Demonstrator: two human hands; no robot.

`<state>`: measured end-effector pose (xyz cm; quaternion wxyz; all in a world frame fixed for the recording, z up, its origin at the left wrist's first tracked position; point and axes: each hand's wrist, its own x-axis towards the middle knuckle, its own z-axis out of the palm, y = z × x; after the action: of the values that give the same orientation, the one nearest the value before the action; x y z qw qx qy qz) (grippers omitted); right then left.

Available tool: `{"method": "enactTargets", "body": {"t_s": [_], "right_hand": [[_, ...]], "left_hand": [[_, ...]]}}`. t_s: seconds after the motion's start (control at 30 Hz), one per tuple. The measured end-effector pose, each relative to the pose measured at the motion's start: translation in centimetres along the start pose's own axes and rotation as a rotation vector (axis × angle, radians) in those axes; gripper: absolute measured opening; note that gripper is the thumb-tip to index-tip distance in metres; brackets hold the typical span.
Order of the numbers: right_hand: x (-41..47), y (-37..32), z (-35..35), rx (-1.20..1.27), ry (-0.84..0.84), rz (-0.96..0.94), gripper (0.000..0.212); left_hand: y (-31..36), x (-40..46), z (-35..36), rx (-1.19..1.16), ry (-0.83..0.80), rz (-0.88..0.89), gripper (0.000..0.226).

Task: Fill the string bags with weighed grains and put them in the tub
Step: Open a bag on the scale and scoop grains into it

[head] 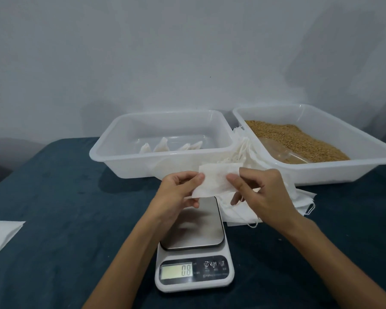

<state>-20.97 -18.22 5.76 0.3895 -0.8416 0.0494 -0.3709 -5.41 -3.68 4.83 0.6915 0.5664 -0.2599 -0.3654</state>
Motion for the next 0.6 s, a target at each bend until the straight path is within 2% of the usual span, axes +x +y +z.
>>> {"method": "enactTargets", "body": {"t_s": [0.13,0.3,0.43,0.6], "right_hand": [[0.9,-1.2,-0.6,-0.018,-0.110,0.030,0.068],[1.7,-1.9,-1.3,0.090,-0.135,0.138,0.056],[2.5,-2.3,-1.6,0.139,-0.164,0.246,0.052],[3.5,-2.9,-2.0,0.235,-0.306,0.341,0.034]], "left_hand": [[0.1,-0.2,-0.1,-0.015,-0.088,-0.035,0.020],[0.3,-0.1,-0.2,-0.044,-0.046,0.015,0.028],[0.2,-0.1,-0.2,-0.048,0.054,0.114,0.028],[0.2,-0.5,-0.5,-0.118,-0.024,0.056,0.022]]}}
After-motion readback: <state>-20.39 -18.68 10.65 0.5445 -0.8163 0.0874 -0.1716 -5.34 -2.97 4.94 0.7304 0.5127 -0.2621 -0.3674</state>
